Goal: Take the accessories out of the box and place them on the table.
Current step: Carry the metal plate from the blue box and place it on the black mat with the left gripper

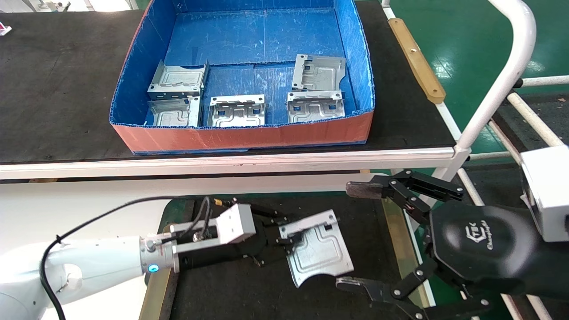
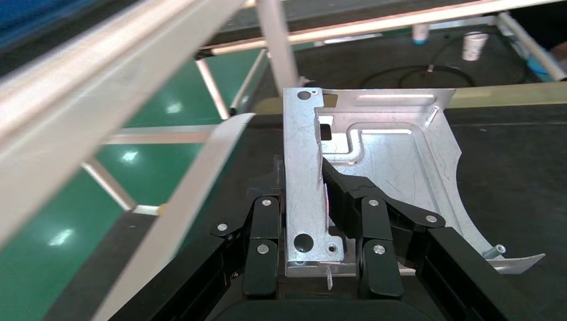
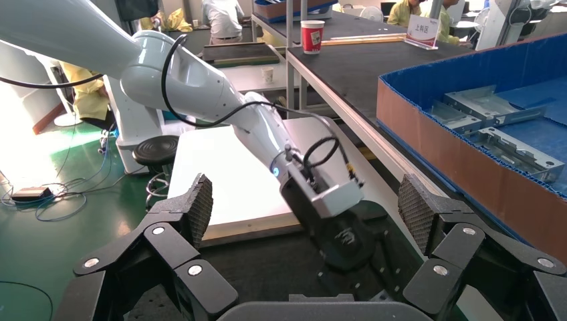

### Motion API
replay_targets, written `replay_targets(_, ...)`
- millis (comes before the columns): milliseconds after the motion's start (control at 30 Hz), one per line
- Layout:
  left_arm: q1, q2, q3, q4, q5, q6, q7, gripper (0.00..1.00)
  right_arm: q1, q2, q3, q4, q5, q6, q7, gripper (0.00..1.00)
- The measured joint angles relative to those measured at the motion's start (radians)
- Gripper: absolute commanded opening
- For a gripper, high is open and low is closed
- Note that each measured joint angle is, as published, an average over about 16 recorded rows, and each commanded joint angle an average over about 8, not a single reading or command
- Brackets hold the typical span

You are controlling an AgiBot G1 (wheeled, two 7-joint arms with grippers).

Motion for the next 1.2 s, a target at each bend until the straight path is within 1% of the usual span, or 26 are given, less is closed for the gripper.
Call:
replay_targets(333,0.005,0.013,0.004,0.013,0.004,0.004,0.003,0.0,0.0,0.0,0.0,0.0,0.0,0.0,0.0,1.0)
replay_targets(800,0.003,0.006,0.004,0.004,0.005,0.008,0.003,0.0,0.0,0.0,0.0,0.0,0.0,0.0,0.0,1.0)
replay_targets(1000,-0.008,0.01,0.006,-0.006,0.007,0.036,-0.005,0.0,0.0,0.0,0.0,0.0,0.0,0.0,0.0,1.0)
replay_targets(1200,-0.023,0.032,0.012,-0.021,0.015,0.074,-0.006,0.0,0.0,0.0,0.0,0.0,0.0,0.0,0.0,1.0)
